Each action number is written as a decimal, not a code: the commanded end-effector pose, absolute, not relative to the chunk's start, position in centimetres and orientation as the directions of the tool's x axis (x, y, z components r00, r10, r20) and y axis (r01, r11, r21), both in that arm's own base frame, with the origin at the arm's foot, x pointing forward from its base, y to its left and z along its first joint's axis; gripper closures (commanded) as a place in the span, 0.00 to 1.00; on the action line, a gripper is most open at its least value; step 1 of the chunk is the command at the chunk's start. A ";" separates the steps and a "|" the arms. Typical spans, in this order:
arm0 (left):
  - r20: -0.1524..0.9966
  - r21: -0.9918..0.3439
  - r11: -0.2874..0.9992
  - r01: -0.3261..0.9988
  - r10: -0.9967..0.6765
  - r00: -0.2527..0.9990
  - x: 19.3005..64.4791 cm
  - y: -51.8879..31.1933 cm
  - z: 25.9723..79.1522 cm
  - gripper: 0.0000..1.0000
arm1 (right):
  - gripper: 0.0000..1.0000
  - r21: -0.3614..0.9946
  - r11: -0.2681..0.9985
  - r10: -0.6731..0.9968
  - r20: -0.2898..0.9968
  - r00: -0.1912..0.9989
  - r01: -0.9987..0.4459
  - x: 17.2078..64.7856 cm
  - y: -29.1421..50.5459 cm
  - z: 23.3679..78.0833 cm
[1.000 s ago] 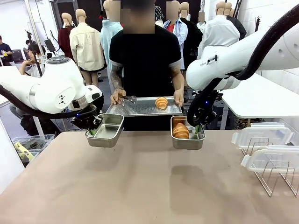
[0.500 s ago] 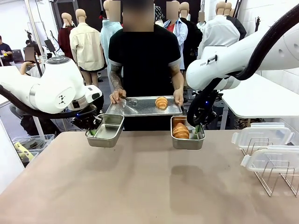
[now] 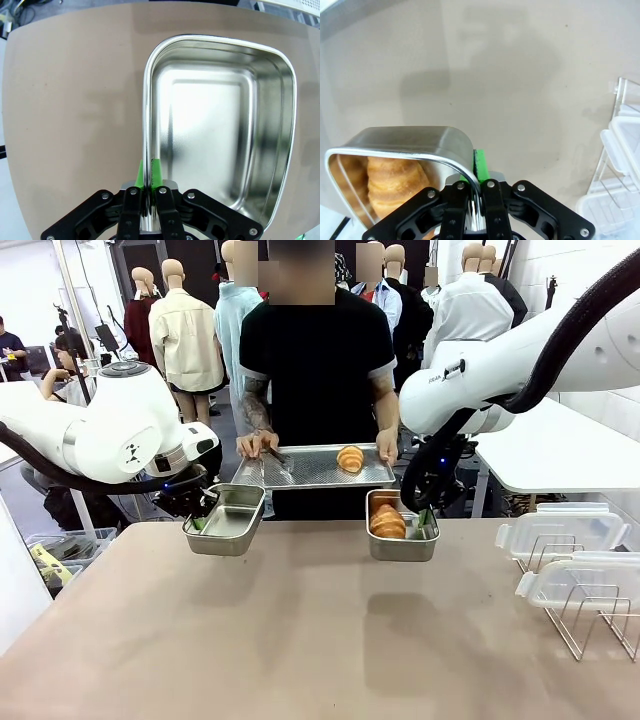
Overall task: Place the bread in airtight containers.
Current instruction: Once an object is inside an Airtight Container , place the container in the center of the table.
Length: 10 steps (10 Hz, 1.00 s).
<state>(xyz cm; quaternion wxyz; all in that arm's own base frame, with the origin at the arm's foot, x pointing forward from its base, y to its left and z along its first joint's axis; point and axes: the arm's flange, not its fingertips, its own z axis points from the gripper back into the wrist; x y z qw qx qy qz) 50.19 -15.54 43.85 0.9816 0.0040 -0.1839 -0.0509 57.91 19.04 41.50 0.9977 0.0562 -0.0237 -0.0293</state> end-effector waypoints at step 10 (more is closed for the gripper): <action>0.367 0.024 0.995 0.097 -0.099 0.925 50.5 -15.5 44.3 1.00 | 1.00 0.042 0.999 -0.033 0.004 0.999 0.033 60.1 21.5 31.6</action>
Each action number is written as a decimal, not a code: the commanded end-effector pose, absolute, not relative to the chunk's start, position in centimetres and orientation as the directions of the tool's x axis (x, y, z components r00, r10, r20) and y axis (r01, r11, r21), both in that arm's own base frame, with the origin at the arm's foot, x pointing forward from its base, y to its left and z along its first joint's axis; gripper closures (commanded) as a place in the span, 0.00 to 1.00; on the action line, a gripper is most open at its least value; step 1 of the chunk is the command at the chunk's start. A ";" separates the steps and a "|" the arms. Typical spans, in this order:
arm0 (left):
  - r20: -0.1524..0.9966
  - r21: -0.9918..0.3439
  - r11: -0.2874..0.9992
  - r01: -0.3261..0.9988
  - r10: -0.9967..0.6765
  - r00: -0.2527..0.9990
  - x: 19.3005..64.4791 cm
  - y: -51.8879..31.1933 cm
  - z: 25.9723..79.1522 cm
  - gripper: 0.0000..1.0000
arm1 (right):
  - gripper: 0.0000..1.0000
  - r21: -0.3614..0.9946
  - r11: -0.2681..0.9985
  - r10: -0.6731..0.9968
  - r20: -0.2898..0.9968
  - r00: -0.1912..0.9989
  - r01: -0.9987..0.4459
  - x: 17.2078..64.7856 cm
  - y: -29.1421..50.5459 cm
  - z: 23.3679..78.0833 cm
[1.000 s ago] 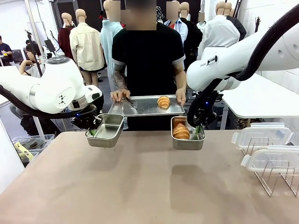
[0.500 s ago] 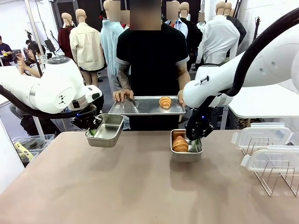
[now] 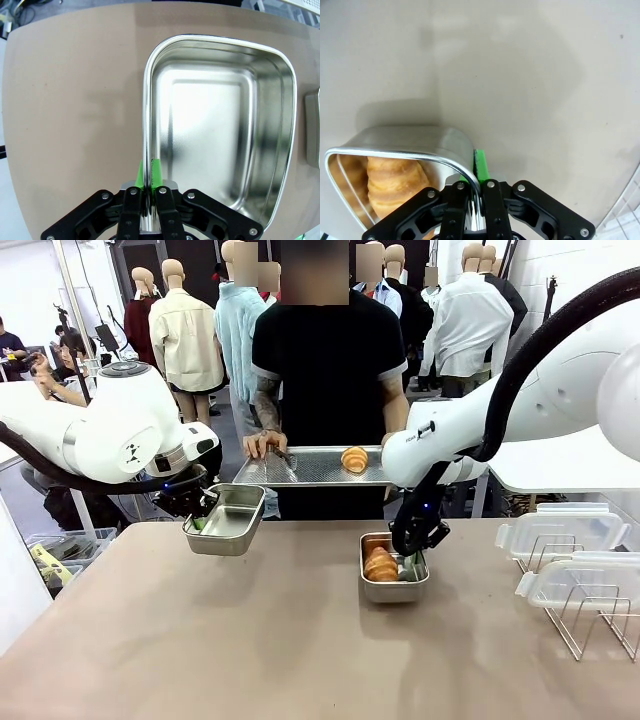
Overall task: Place the bread in airtight containers.
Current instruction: Once an object is inside an Airtight Container , place the container in the center of the table.
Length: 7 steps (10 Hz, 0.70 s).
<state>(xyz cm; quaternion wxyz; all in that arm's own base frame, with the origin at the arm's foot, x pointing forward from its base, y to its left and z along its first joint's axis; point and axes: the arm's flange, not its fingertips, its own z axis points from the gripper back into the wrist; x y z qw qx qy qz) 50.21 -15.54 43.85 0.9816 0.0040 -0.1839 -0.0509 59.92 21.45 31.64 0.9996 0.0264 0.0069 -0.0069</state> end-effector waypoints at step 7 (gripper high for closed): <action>0.367 0.024 0.995 0.097 -0.099 0.925 50.5 -15.5 44.3 1.00 | 0.16 0.028 1.000 -0.010 -0.003 1.000 0.010 59.2 20.9 31.5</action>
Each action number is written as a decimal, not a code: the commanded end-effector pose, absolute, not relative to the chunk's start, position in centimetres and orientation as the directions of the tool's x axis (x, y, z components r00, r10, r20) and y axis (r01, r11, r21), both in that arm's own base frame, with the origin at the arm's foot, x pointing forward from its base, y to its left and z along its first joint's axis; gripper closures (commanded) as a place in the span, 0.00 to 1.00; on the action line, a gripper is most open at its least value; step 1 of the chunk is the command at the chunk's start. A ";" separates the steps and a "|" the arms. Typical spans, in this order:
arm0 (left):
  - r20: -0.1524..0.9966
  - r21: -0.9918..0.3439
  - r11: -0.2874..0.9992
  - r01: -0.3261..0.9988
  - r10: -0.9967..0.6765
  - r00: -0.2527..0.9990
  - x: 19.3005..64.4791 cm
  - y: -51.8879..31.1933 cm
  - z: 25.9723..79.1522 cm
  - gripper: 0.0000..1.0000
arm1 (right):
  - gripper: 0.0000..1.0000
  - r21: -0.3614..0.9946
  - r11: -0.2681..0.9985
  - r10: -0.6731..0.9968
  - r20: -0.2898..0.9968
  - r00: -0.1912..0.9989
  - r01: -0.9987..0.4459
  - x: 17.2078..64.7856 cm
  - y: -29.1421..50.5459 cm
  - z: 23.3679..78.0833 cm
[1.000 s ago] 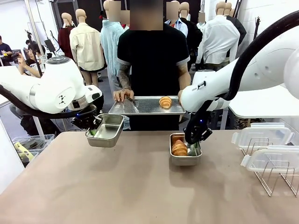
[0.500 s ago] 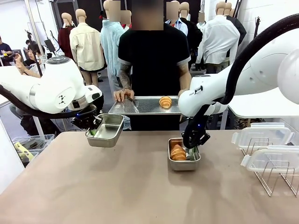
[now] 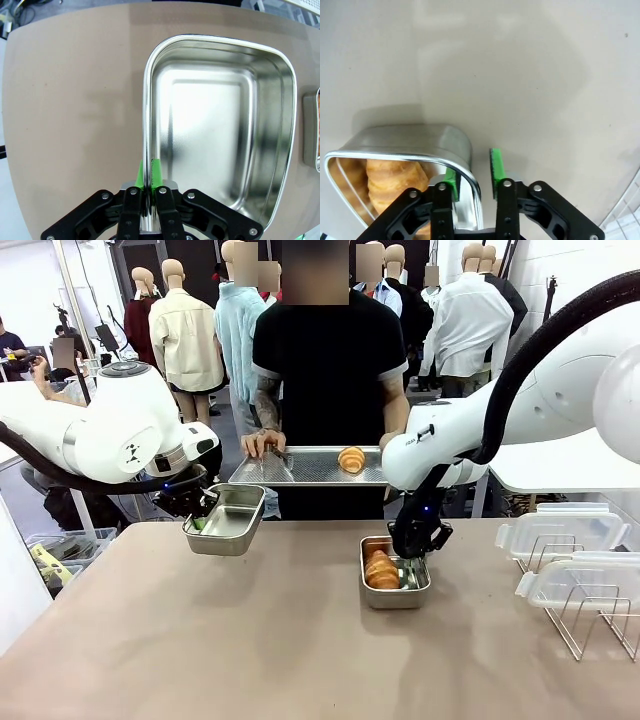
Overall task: Place the bread in airtight containers.
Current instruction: Once an object is inside an Airtight Container , place the container in the center of the table.
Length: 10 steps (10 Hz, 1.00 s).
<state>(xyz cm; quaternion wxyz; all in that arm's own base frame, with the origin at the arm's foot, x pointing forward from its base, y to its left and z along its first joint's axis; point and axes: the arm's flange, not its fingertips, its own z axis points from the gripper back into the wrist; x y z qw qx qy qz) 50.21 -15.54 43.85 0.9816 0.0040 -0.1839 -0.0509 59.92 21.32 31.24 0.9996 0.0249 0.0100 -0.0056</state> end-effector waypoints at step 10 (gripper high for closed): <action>0.367 0.024 0.995 0.097 -0.099 0.925 50.5 -15.5 44.3 1.00 | 0.00 -0.180 0.939 0.315 0.111 0.943 -0.293 49.7 17.2 47.4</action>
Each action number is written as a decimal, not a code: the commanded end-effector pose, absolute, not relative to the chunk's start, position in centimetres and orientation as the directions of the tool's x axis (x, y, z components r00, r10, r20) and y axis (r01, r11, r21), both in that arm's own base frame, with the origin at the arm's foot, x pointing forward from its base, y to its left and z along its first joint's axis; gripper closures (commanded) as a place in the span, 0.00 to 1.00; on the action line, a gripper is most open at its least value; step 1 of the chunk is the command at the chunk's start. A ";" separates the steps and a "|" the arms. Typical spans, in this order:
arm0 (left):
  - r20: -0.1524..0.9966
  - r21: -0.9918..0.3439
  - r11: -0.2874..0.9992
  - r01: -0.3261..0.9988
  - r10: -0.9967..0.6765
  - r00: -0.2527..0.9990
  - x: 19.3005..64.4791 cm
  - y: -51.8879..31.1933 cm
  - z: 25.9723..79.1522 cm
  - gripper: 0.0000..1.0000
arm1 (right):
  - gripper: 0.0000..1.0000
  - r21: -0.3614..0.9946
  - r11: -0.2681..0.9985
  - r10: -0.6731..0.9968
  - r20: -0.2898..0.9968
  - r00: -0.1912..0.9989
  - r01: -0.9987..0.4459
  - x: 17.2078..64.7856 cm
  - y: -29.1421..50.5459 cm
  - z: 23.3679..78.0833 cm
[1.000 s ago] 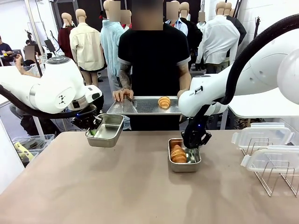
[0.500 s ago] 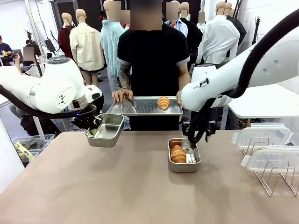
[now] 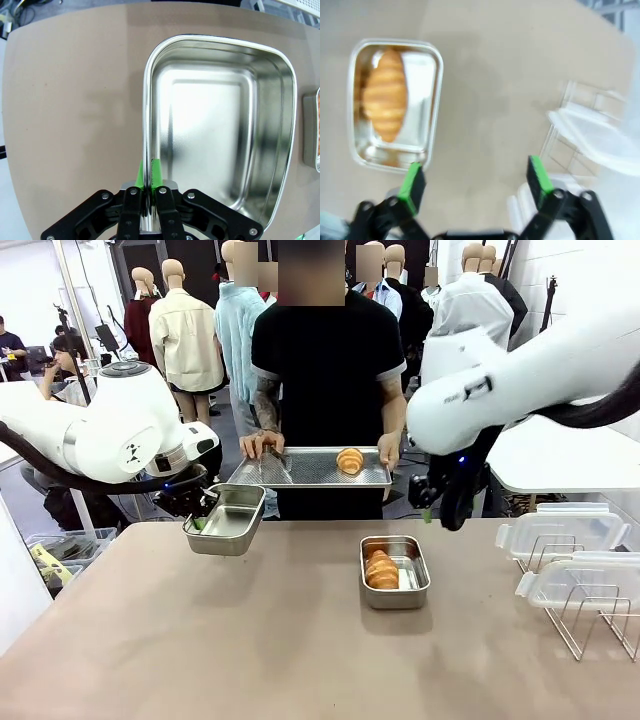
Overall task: Place the bread in airtight containers.
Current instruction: Once an object is inside an Airtight Container , place the container in the center of the table.
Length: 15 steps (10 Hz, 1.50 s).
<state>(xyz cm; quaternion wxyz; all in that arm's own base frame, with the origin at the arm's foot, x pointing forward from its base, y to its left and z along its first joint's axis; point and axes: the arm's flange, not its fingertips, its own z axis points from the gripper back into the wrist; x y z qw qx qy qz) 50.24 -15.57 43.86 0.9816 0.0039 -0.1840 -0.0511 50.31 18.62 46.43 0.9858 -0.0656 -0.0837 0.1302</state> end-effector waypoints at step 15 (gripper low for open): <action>0.367 0.024 0.995 0.097 -0.099 0.925 50.5 -15.5 44.3 1.00 | 0.00 -0.145 0.931 0.357 0.161 0.920 -0.335 46.0 12.5 53.1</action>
